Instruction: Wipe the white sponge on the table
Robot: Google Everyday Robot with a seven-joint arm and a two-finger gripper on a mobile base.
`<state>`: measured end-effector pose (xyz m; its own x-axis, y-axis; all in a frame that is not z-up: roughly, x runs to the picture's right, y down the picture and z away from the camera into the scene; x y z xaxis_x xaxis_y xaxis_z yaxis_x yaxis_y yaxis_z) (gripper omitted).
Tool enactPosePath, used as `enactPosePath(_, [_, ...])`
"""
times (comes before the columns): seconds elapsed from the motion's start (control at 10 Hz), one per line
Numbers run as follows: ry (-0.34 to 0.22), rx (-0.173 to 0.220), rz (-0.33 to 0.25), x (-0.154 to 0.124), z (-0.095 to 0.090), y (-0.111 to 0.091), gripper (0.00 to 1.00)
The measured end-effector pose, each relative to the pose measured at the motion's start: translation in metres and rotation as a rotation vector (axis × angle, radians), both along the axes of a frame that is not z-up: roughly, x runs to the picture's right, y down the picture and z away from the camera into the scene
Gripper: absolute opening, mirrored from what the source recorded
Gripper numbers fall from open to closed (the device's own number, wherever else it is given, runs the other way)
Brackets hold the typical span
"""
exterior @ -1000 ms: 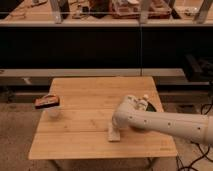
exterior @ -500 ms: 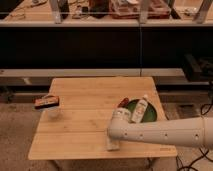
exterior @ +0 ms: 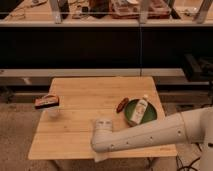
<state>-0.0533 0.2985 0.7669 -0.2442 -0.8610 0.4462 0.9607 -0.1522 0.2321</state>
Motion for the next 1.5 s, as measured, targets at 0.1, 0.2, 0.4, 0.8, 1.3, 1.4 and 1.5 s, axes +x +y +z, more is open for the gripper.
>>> enactPosePath(0.1, [-0.022, -0.007, -0.001, -0.015, -0.004, -0.003, 0.18])
enactPosePath(0.2, [-0.044, -0.022, 0.005, -0.029, -0.006, -0.008, 0.18])
enactPosePath(0.4, [-0.064, -0.036, 0.035, -0.046, -0.002, -0.032, 0.18])
enactPosePath(0.8, [-0.06, -0.069, 0.077, -0.07, 0.024, -0.083, 0.18])
enactPosePath(1.3, [-0.035, -0.085, 0.127, -0.088, 0.057, -0.13, 0.18])
enactPosePath(1.4, [-0.018, -0.077, 0.138, -0.085, 0.066, -0.14, 0.18])
enactPosePath(1.5, [0.001, -0.07, 0.152, -0.08, 0.077, -0.151, 0.18])
